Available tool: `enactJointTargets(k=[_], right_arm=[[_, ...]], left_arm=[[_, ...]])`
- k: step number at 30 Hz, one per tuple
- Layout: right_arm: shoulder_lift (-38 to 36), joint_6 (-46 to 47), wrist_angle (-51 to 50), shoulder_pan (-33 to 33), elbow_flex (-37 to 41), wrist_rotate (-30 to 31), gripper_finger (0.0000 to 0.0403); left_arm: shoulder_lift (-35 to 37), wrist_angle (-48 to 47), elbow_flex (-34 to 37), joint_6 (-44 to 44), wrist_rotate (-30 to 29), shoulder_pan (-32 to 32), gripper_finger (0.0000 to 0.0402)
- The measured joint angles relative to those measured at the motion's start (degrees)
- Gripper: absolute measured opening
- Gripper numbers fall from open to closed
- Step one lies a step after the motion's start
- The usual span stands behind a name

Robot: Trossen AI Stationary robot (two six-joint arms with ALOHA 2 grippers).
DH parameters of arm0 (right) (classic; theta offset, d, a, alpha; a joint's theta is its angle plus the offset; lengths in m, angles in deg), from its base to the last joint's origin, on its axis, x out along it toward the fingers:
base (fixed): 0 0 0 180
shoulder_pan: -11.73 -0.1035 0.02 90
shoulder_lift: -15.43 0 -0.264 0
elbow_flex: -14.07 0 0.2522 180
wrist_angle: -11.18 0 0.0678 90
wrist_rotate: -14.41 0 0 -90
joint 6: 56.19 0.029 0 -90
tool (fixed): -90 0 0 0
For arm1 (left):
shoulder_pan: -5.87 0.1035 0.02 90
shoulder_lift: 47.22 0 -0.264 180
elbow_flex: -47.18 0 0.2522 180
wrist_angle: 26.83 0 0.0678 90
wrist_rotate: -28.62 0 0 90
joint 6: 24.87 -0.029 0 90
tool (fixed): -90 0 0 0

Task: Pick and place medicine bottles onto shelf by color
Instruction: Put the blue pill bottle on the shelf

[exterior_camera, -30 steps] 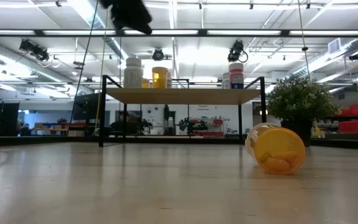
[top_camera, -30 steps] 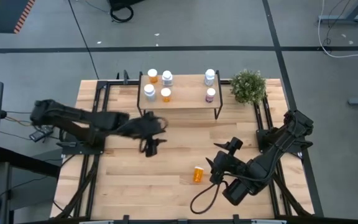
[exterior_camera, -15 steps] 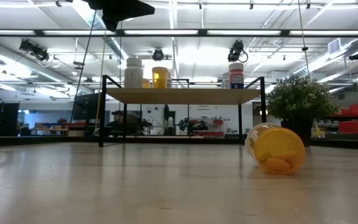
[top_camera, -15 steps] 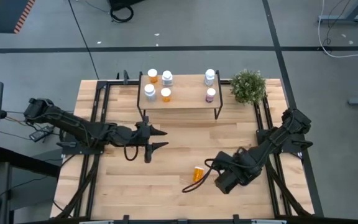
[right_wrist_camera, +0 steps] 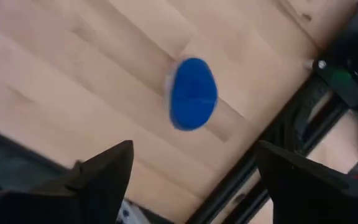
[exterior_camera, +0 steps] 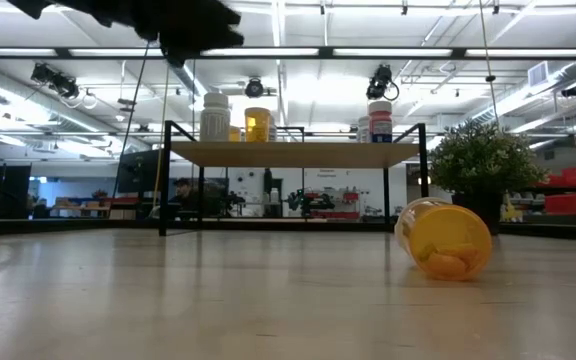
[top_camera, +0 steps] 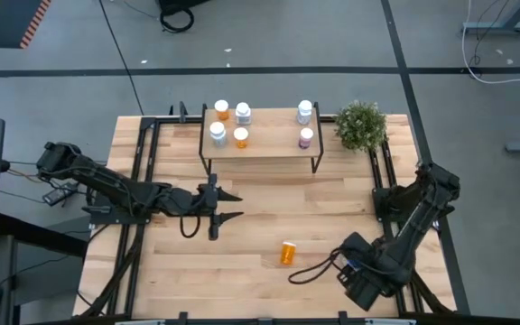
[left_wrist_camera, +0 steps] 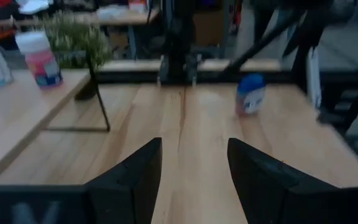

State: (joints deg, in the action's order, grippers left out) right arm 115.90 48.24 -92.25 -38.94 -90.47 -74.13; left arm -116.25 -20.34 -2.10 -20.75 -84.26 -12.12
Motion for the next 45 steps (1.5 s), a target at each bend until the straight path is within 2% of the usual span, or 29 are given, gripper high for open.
enactJointTargets(k=[7, 12, 19, 29, 37, 41, 45], right_arm=[[0.0, 2.1, 3.1, -1.4, 4.8, 2.3, 0.0346], [0.0, -1.5, 8.5, -0.8, 8.8, 2.1, 0.0345], [0.0, -3.2, 9.7, -1.0, 12.2, 1.5, 0.0338], [0.0, -3.5, 18.2, -1.0, 19.0, 1.5, 0.0337], [0.0, -3.5, 19.3, -1.2, 21.6, 2.6, 0.0336], [0.0, -3.5, 20.2, -1.2, 21.9, 2.7, 0.0317], [0.0, -3.6, 21.2, -1.2, 21.9, 4.2, 0.0268]], left_arm=[[0.1, 2.7, 1.3, 1.5, 0.0, -2.3, 0.019], [0.0, 2.8, 1.3, 2.4, 0.0, -3.7, 0.019], [0.0, 3.4, 1.3, 2.9, 0.0, -4.2, 0.0189], [0.0, 3.4, 1.3, 3.2, 0.0, -4.2, 0.0189], [0.0, 3.0, 1.3, 3.0, 0.0, -4.2, 0.019], [0.0, 2.8, 1.3, 3.0, 0.0, -4.2, 0.019], [0.0, 2.2, 1.3, 3.2, 0.0, -4.2, 0.019]])
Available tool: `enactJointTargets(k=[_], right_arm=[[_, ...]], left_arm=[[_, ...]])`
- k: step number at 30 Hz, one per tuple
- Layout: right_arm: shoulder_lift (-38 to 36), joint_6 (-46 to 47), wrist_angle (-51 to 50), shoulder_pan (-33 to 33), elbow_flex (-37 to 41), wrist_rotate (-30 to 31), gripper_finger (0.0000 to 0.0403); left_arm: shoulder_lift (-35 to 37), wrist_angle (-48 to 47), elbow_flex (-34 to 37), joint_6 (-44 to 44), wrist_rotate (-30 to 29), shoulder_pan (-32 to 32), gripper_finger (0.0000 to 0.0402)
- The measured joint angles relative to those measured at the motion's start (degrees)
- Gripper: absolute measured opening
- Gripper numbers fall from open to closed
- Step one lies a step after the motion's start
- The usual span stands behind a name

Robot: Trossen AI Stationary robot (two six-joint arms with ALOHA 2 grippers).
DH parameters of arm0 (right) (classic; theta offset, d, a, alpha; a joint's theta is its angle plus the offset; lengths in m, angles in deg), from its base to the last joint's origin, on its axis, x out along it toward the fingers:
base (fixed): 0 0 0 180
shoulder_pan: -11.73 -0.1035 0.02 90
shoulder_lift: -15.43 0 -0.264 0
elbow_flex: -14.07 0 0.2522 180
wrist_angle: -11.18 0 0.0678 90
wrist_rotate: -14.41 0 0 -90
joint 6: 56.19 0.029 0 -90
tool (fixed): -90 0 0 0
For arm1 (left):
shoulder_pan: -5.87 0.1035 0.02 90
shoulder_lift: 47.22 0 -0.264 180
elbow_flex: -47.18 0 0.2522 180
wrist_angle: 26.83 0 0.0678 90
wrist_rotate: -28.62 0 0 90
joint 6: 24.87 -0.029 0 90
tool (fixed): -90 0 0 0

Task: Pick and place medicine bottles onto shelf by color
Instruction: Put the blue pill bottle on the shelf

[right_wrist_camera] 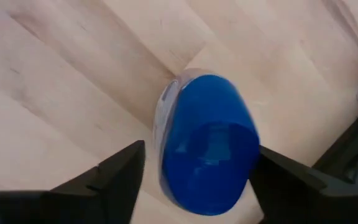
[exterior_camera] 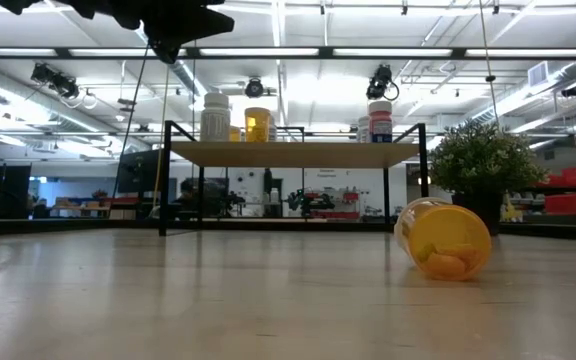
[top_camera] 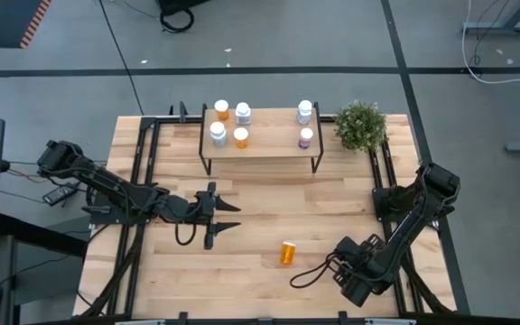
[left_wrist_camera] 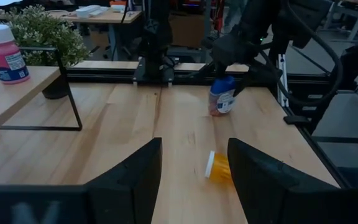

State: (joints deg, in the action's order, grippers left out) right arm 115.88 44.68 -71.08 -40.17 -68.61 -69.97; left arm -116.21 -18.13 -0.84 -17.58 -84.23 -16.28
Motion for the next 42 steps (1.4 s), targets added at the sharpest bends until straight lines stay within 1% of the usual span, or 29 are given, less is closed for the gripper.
enactJointTargets(k=[4, 6, 10, 12, 17, 21, 27, 33, 37, 42], right_arm=[[0.0, 1.5, 0.2, 0.0, 0.0, 3.0, 0.0211], [0.0, 1.8, 0.2, 0.0, 0.0, 3.4, 0.0198], [0.0, 1.6, 0.0, 0.0, 0.0, 3.0, 0.0198], [0.0, 1.1, -0.1, 0.4, -0.1, 2.5, 0.0205], [-0.7, -3.9, -2.2, 4.3, -2.8, 1.8, 0.0208], [-1.8, -13.4, -5.4, 10.4, -7.8, 2.1, 0.0206], [-1.9, -33.3, -9.9, 22.7, -19.2, 2.7, 0.0207], [-1.9, -50.9, -12.3, 34.8, -29.0, 6.3, 0.0207], [-1.9, -60.1, -12.3, 41.7, -33.4, 8.9, 0.0207], [-1.9, -67.7, -11.9, 49.0, -35.7, 10.1, 0.0207]], left_arm=[[0.0, -1.0, 0.0, 0.9, 0.0, 0.0, 0.0189], [0.0, -1.7, 0.0, 1.1, 0.0, 0.0, 0.019], [0.0, -1.8, 0.0, 1.1, 0.0, 0.0, 0.019], [0.0, -1.8, 0.0, 1.2, 0.0, 0.0, 0.019], [0.0, -1.8, 0.0, 1.3, 0.0, 0.0, 0.0189], [0.0, -1.8, 0.0, 1.3, 0.0, 0.0, 0.019], [0.0, -1.8, 0.0, 1.3, 0.0, 0.0, 0.0189], [0.0, -3.1, 0.0, 1.5, 0.0, 0.0, 0.019], [0.0, -3.1, 0.0, 1.6, 0.0, 0.0, 0.0189], [0.0, -3.3, 0.0, 2.6, 0.0, 0.0, 0.0189]])
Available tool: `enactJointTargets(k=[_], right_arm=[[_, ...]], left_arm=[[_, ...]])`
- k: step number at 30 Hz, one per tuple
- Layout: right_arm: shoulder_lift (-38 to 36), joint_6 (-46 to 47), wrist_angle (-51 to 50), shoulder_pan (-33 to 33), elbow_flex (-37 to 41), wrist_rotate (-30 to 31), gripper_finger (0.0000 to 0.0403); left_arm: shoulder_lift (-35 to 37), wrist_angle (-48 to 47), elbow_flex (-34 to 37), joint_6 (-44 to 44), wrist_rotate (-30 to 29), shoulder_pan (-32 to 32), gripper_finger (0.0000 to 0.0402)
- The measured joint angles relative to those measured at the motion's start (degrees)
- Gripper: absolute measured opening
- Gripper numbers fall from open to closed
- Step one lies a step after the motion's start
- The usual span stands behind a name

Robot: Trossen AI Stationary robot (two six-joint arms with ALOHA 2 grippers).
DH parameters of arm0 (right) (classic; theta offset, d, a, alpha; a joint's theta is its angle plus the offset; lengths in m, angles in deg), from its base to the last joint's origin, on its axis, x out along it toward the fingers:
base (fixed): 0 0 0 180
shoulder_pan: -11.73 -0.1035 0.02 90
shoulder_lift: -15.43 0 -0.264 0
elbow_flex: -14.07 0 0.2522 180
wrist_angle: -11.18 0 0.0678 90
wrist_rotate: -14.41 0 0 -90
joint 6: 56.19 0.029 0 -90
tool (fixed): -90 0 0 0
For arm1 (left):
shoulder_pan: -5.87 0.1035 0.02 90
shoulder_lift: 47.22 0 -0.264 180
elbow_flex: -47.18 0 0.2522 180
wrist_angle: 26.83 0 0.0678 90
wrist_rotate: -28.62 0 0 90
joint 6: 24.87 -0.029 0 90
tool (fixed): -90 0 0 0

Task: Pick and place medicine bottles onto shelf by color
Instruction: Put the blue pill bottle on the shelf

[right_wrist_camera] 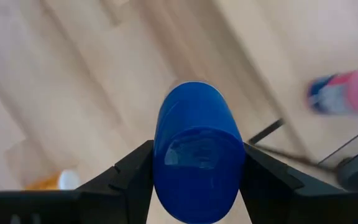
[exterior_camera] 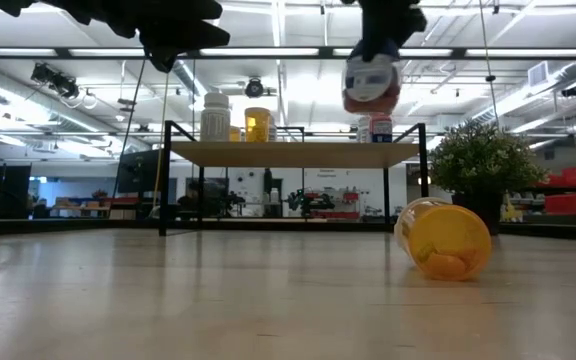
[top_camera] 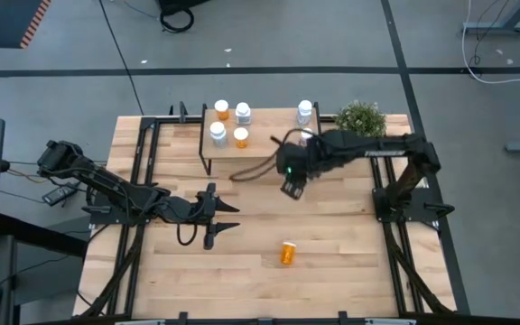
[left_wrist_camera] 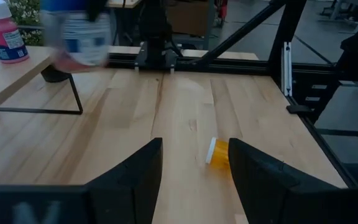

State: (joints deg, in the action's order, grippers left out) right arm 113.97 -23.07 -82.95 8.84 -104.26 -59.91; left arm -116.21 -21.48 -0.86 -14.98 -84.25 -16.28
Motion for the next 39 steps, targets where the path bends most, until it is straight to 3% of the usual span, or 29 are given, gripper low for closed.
enactJointTargets(k=[11, 39], right_arm=[[0.0, -12.9, 9.5, 7.0, 0.0, -0.6, 0.0207], [3.2, -36.4, 15.5, 19.6, 0.0, -4.8, 0.0207]], left_arm=[[0.0, -0.2, 0.0, 0.4, 0.0, 0.0, 0.019], [0.0, -0.6, 0.0, 3.8, 0.0, 0.1, 0.019]])
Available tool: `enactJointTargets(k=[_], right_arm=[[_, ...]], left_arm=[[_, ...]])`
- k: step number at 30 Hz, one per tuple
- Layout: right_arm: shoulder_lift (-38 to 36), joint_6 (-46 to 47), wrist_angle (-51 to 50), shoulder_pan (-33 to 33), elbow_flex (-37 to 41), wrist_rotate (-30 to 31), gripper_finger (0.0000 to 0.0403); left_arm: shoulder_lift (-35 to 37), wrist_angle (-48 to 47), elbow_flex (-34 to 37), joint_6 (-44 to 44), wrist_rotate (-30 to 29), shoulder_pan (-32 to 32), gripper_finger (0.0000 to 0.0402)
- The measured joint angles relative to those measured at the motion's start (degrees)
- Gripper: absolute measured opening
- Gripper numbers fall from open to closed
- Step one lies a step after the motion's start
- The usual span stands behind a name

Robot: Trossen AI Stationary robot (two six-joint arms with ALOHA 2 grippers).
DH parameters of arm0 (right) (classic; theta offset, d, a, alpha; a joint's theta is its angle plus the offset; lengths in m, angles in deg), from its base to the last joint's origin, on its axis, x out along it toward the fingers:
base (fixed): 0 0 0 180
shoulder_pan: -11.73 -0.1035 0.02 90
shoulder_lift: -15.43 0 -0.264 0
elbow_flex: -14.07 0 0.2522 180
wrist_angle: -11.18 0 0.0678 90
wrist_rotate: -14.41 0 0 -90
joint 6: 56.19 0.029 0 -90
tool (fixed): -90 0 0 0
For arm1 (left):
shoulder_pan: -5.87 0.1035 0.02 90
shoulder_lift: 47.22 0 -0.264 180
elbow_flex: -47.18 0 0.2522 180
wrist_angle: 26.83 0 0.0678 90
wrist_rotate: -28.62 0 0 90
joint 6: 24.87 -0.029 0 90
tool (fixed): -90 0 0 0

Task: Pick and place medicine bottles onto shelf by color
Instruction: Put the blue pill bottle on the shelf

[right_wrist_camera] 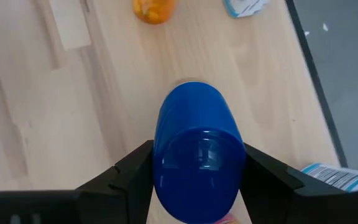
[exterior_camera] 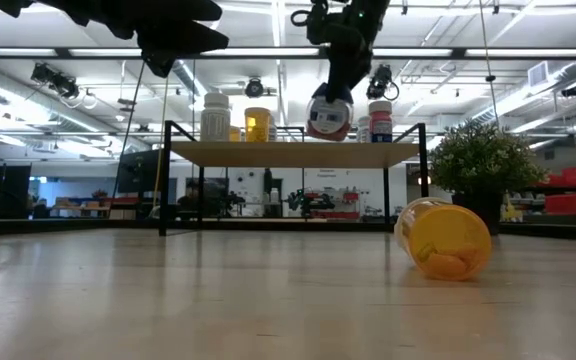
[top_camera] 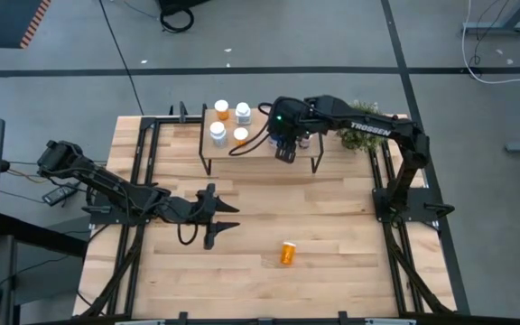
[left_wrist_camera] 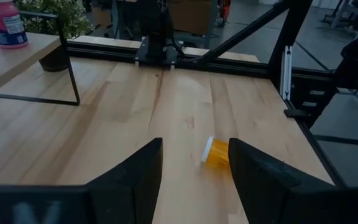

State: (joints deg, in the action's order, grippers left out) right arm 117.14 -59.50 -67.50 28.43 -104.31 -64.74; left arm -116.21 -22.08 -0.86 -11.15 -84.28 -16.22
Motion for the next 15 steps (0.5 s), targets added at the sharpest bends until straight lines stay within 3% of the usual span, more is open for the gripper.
enactJointTargets(k=[15], right_arm=[[0.0, -5.2, 0.0, 2.8, 0.0, -2.4, 0.0212]], left_arm=[[0.0, 4.3, 0.0, 1.5, -0.5, 0.2, 0.019]])
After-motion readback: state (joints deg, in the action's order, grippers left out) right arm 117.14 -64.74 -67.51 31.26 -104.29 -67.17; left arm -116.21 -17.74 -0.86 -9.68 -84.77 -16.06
